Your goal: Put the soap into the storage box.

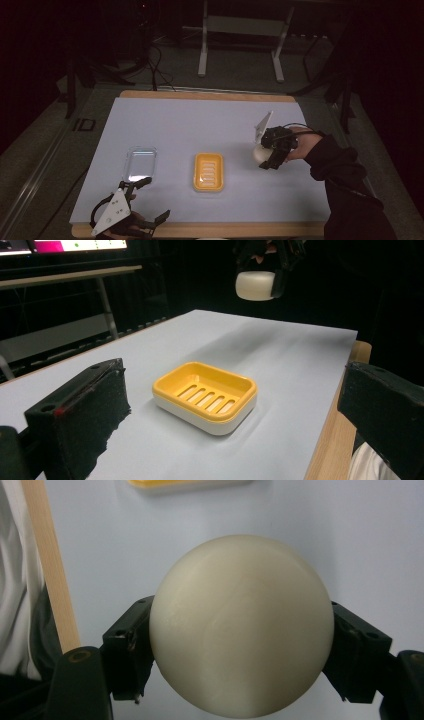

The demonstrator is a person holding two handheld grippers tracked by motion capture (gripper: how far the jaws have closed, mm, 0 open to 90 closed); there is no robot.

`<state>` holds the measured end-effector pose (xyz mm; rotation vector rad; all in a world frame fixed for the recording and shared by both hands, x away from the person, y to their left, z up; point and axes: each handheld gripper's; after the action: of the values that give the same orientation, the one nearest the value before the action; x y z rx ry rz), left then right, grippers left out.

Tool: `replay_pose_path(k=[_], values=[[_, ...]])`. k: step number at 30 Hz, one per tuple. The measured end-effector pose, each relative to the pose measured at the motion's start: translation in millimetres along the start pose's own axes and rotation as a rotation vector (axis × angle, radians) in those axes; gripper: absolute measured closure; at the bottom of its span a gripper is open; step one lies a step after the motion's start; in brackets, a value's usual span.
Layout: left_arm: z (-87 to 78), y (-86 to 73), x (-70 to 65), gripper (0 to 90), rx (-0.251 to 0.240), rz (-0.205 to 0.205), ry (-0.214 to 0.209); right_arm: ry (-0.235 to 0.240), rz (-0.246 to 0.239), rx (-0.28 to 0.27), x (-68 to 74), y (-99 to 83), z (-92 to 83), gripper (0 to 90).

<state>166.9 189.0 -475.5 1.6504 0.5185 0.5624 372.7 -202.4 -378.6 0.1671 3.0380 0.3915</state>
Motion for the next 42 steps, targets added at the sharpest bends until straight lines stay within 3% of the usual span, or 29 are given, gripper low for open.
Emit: replay_pose_path(k=[11,21,32,42], values=[[-0.6,0.2,-0.3,0.1,0.0,0.001,-0.004,0.008,-0.071,-0.019,10.3,34.3,3.9,24.9],[-0.8,0.2,-0.3,0.1,0.001,0.002,-0.006,0.025,-0.138,-0.041,20.8,58.9,17.6,24.9],[-0.8,0.4,-0.8,0.1,0.001,0.004,-0.011,0.038,-0.173,-0.13,29.3,76.7,31.8,24.8],[-1.5,1.0,-1.4,0.1,-0.003,0.007,-0.015,0.046,-0.172,-0.191,35.0,86.8,46.2,24.8]])
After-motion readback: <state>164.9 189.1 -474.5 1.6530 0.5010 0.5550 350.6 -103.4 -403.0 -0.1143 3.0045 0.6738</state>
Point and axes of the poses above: each handheld gripper's, and its own axes: z roughly forward along the jaws, y roughly out of its top, x roughly to its left, and after that the axes turned 2 degrees about -x, right-handed
